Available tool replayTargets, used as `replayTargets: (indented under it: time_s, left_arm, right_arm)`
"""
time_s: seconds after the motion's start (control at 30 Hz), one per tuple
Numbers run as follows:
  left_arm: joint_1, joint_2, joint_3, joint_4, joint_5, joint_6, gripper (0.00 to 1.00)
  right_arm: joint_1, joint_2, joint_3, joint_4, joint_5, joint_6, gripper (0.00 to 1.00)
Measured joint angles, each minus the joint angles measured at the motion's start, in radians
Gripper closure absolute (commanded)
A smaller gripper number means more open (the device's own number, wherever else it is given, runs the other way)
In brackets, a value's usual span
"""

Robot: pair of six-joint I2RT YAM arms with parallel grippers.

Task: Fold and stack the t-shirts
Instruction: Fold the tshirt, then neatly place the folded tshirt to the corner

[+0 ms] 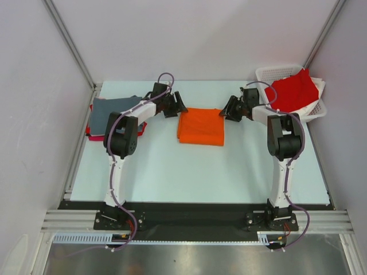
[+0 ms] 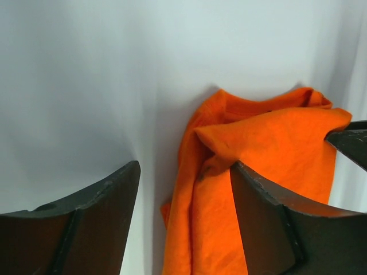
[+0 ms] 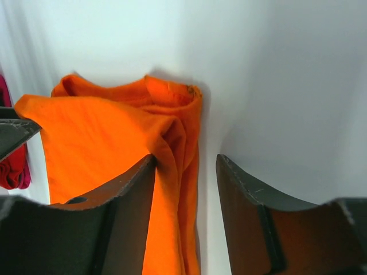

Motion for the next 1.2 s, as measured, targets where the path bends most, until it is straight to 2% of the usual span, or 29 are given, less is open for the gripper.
replayTargets:
  time_s: [0.17, 0.5, 0.6, 0.63, 0.67, 0.7, 0.83, 0.87, 0.9, 1.03, 1.2]
  left_arm:
    - [0.002, 0.047, 0.066, -0.001, 0.000, -0.005, 0.32]
    - [0.003, 0.140, 0.188, -0.013, 0.015, -0.060, 0.57]
    - [0.003, 0.157, 0.202, -0.008, 0.022, -0.085, 0.67]
    - [0.003, 0.160, 0.202, -0.006, 0.023, -0.087, 0.69]
    - [0.003, 0.162, 0.202, -0.003, 0.023, -0.097, 0.72]
    - [0.003, 0.163, 0.202, -0.002, 0.023, -0.104, 0.78]
    - [0.003, 0.164, 0.200, 0.005, 0.008, -0.124, 0.92]
    - [0.003, 0.164, 0.199, 0.007, 0.005, -0.124, 0.98]
    - [0.003, 0.164, 0.198, 0.011, 0.003, -0.126, 1.00]
    - [0.003, 0.145, 0.160, 0.042, -0.005, -0.121, 1.00]
    - [0.003, -0.019, -0.057, 0.096, -0.030, -0.105, 1.00]
  right_arm:
    - [0.000, 0.048, 0.061, -0.003, -0.003, 0.004, 0.57]
    - [0.002, 0.124, 0.167, -0.022, -0.015, 0.023, 0.71]
    - [0.005, 0.138, 0.181, -0.023, -0.020, 0.029, 0.78]
    - [0.005, 0.141, 0.184, -0.023, -0.021, 0.034, 0.88]
    - [0.005, 0.145, 0.188, -0.023, -0.022, 0.035, 0.92]
    - [0.006, 0.148, 0.192, -0.024, -0.022, 0.043, 1.00]
    - [0.007, 0.156, 0.204, -0.019, -0.023, 0.070, 1.00]
    - [0.008, 0.156, 0.204, -0.017, -0.023, 0.074, 1.00]
    - [0.009, 0.156, 0.204, -0.013, -0.023, 0.080, 1.00]
    - [0.017, 0.136, 0.189, 0.003, -0.022, 0.087, 1.00]
    - [0.045, 0.020, 0.116, 0.009, -0.039, 0.080, 1.00]
